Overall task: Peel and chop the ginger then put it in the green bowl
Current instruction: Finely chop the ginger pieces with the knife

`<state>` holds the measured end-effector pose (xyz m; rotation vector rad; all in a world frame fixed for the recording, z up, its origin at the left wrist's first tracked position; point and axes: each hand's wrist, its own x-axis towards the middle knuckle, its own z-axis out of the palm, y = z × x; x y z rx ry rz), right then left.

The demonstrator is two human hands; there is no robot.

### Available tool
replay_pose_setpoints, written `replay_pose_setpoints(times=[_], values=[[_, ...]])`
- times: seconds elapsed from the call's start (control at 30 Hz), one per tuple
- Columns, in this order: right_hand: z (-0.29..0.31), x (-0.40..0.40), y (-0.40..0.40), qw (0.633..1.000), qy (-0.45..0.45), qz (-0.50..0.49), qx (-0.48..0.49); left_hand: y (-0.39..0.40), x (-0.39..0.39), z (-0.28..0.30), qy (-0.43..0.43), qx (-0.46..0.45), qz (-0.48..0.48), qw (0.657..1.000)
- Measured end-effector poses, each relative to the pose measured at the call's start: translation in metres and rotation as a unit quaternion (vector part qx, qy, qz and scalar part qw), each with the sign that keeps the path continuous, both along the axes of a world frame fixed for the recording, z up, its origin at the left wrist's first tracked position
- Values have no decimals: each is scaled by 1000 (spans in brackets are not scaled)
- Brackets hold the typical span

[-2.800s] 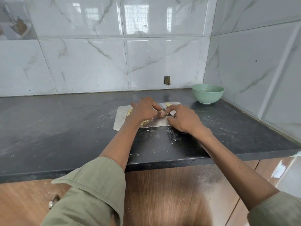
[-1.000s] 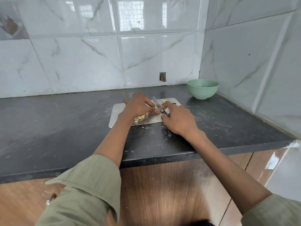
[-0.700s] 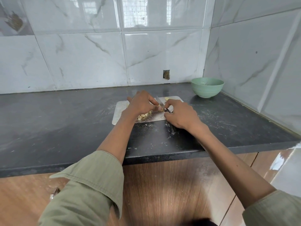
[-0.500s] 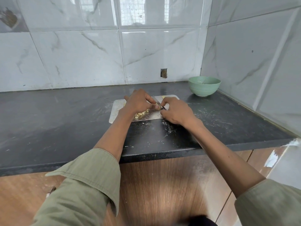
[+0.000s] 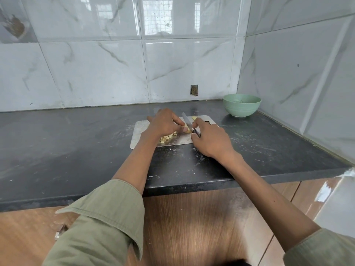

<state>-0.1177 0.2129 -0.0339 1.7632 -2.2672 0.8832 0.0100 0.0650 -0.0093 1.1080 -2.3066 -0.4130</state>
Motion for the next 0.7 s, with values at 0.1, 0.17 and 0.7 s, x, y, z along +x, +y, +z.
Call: replay_pose_setpoints(times=[0.1,0.17,0.7], values=[[1,1,0,1000,0,-1,4,-1,-1,-1,-1,-1,3,1000],[0,1,0,1000,-6,0,2,-1,-1,-1,-5,-4,1,1000],[13,-3,-3,997,-54,24,53,4,-2,0,-3,-8,-4,1000]])
